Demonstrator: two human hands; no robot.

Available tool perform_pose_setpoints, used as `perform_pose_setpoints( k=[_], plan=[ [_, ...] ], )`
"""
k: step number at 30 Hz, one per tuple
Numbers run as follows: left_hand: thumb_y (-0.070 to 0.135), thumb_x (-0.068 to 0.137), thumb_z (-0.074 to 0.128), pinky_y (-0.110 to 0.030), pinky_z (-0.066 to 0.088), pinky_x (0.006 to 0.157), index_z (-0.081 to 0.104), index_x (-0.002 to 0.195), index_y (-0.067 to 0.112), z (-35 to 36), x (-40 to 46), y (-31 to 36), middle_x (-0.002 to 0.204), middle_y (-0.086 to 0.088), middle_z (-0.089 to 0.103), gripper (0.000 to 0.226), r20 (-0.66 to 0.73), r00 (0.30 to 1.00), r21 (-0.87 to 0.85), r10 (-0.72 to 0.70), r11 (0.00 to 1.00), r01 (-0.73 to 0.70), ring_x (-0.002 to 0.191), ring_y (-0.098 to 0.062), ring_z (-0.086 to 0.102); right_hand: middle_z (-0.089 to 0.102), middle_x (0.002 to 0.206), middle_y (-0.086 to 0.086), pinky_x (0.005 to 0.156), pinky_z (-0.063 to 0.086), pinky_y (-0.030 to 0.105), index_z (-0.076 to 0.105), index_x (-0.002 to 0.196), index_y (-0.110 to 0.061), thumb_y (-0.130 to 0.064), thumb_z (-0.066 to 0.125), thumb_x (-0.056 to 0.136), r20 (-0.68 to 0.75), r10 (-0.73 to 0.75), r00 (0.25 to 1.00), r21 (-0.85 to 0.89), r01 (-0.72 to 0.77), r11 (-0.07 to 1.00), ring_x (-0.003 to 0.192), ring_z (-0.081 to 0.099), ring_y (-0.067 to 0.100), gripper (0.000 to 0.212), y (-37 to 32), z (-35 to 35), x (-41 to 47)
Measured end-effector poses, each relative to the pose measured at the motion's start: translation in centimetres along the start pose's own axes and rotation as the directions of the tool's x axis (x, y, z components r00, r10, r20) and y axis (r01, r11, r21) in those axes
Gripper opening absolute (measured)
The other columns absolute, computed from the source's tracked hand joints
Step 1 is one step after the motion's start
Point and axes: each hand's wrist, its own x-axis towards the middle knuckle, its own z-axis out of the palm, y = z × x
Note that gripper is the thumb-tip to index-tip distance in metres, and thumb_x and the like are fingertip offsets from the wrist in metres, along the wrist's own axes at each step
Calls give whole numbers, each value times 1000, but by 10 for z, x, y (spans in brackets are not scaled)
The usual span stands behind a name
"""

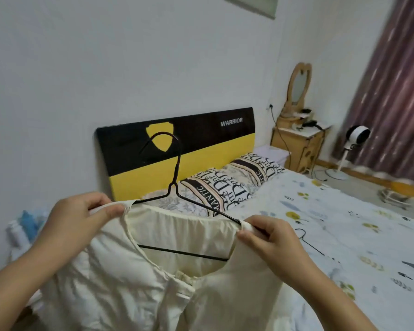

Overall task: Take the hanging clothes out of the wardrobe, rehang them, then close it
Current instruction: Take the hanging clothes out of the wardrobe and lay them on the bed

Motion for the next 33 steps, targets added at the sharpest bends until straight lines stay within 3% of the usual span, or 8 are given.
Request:
perform_pose_setpoints(
  k=[5,12,16,19,25,29,33],
  plan=[
    [21,77,72,-14,30,47,57,50,19,87,20,53,46,14,53,32,103,993,-70,51,997,-44,51,1,49,33,59,-1,51,21,23,49,69,4,-18,65,85,-75,116,990,-39,-119,992,55,29,6,32,55,-63,-17],
    [24,78,71,-14,29,48,65,61,11,189,54,105,55,0,57,23,270,952,-132,143,985,-111,58,-13,51,31,56,-5,50,20,21,51,66,0,-16,66,83,-180,268,947,-66,-283,957,52,28,4,28,125,-116,-25],
    [29,78,70,-26,33,52,64,61,15,246,87,119,58,1,60,23,360,915,-167,183,977,-129,61,-16,55,35,55,-7,49,23,20,55,67,0,-15,66,84,-237,341,910,-57,-364,930,53,30,4,25,160,-133,-15],
    [31,79,69,-27,33,51,64,62,17,292,116,126,57,4,60,22,418,879,-202,228,967,-155,60,-14,55,36,56,-7,50,24,20,56,68,-1,-16,65,84,-287,396,872,-82,-434,897,53,32,4,24,188,-140,-2],
    [35,79,69,-28,36,54,65,66,13,390,184,139,63,-3,64,26,518,802,-269,298,947,-178,64,-17,57,40,47,-12,49,27,16,49,52,-25,-12,66,83,-420,493,762,-75,-570,818,50,38,3,38,240,-151,34],
    [33,80,69,-30,36,56,63,64,11,455,216,148,62,-4,62,28,571,749,-294,336,936,-196,66,-20,57,47,53,-16,52,30,17,53,59,-17,-14,68,83,-479,536,695,-113,-655,747,55,43,3,28,280,-157,54],
    [31,80,70,-29,34,56,60,61,11,516,234,153,60,-1,58,29,587,729,-305,351,931,-202,63,-17,53,53,58,-24,57,33,17,52,61,-27,-18,69,82,-502,591,632,-110,-724,681,61,48,-1,29,329,-165,71]
  ],
)
